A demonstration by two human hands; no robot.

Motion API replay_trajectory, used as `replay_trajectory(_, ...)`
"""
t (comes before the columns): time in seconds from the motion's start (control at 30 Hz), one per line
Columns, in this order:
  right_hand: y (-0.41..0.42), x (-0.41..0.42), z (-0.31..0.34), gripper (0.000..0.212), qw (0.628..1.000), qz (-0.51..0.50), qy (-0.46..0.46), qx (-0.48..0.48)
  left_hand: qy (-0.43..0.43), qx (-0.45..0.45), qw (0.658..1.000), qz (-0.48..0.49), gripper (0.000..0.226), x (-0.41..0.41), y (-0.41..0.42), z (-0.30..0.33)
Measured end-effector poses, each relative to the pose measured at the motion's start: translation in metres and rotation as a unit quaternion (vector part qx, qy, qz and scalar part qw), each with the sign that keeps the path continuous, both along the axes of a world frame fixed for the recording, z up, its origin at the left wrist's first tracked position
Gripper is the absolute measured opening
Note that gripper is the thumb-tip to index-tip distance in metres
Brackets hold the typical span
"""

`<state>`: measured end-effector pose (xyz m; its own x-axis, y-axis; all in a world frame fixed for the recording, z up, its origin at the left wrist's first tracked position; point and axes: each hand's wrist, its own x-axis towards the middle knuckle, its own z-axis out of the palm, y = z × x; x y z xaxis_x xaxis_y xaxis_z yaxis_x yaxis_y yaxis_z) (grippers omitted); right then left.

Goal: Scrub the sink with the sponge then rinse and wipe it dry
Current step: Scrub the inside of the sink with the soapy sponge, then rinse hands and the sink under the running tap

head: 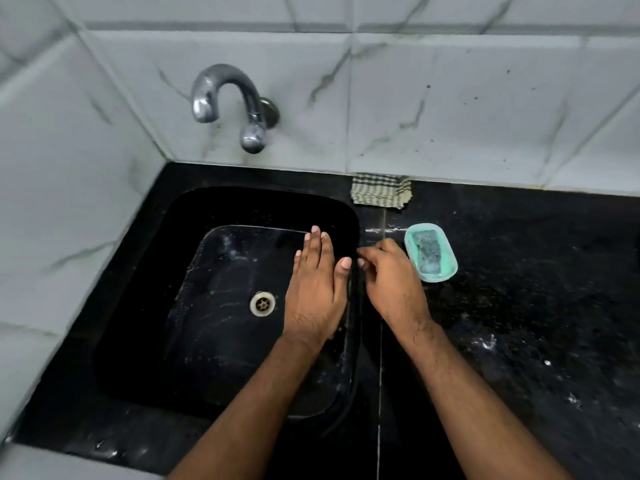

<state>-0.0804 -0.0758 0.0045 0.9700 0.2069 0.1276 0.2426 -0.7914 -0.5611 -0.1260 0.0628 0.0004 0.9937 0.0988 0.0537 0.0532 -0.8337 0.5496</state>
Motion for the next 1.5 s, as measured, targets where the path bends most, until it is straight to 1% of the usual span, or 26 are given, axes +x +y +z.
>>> replay_trajectory(0.13,0.038,-0.017,-0.001,0.029,1.0,0.028,-0.007,-0.01,0.013,0.01,0.999,0.033,0.076,-0.03,0.035,0.004)
replay_trajectory(0.23,0.068,-0.028,0.001,0.035,0.999,0.037,-0.013,-0.014,0.015,0.022,0.999,0.046,0.08,-0.045,0.063,0.006)
replay_trajectory(0.4,0.107,-0.035,0.004,0.044,0.997,0.052,-0.04,-0.044,0.016,0.032,0.998,0.046,0.081,-0.048,0.106,0.011)
replay_trajectory(0.5,0.128,-0.03,0.01,0.045,0.996,0.049,-0.054,-0.057,-0.001,0.039,0.999,0.033,0.09,-0.039,0.132,0.019)
replay_trajectory(0.57,0.143,-0.024,0.018,0.046,0.996,0.04,-0.058,-0.059,-0.016,0.038,0.999,0.026,0.091,-0.028,0.15,0.025)
replay_trajectory(0.83,0.197,0.025,0.062,0.047,0.995,0.011,-0.077,-0.065,-0.055,0.036,0.998,-0.001,0.073,0.03,0.194,0.055)
replay_trajectory(0.9,0.21,0.043,0.068,0.045,0.997,-0.005,-0.066,-0.04,-0.066,0.034,0.997,0.001,0.07,0.048,0.202,0.057)
replay_trajectory(1.03,0.232,0.079,0.068,0.035,0.994,-0.071,-0.043,0.078,-0.061,0.037,0.997,-0.001,0.069,0.072,0.21,0.052)
replay_trajectory(1.1,0.244,0.099,0.062,0.035,0.982,-0.11,-0.006,0.152,-0.05,0.041,0.998,-0.005,0.068,0.082,0.212,0.046)
replay_trajectory(1.13,0.252,0.11,0.059,0.038,0.972,-0.13,0.028,0.193,-0.044,0.042,0.998,-0.007,0.067,0.088,0.213,0.042)
replay_trajectory(1.17,0.258,0.119,0.056,0.043,0.953,-0.151,0.075,0.252,-0.038,0.042,0.998,-0.01,0.066,0.092,0.214,0.039)
replay_trajectory(1.2,0.263,0.128,0.054,0.046,0.92,-0.169,0.128,0.329,-0.033,0.043,0.998,-0.013,0.065,0.095,0.215,0.036)
replay_trajectory(1.23,0.268,0.138,0.054,0.046,0.871,-0.179,0.188,0.417,-0.029,0.042,0.999,-0.014,0.065,0.099,0.217,0.033)
replay_trajectory(1.27,0.27,0.146,0.057,0.045,0.807,-0.177,0.243,0.509,-0.025,0.041,0.999,-0.014,0.065,0.102,0.218,0.03)
replay_trajectory(1.3,0.273,0.156,0.058,0.043,0.728,-0.172,0.288,0.598,-0.021,0.04,0.999,-0.012,0.065,0.107,0.221,0.027)
replay_trajectory(1.37,0.273,0.164,0.067,0.035,0.551,-0.175,0.33,0.746,-0.015,0.048,0.999,-0.008,0.065,0.112,0.224,0.021)
replay_trajectory(1.4,0.273,0.17,0.068,0.03,0.486,-0.179,0.334,0.788,-0.013,0.049,0.999,-0.003,0.065,0.115,0.226,0.018)
replay_trajectory(1.43,0.273,0.173,0.067,0.026,0.452,-0.172,0.335,0.809,-0.011,0.049,0.999,0.0,0.065,0.117,0.227,0.015)
replay_trajectory(1.47,0.273,0.173,0.065,0.024,0.463,-0.162,0.341,0.802,-0.007,0.046,0.999,0.004,0.066,0.119,0.228,0.013)
replay_trajectory(1.5,0.274,0.175,0.06,0.023,0.508,-0.16,0.343,0.774,-0.005,0.044,0.999,0.006,0.065,0.12,0.228,0.011)
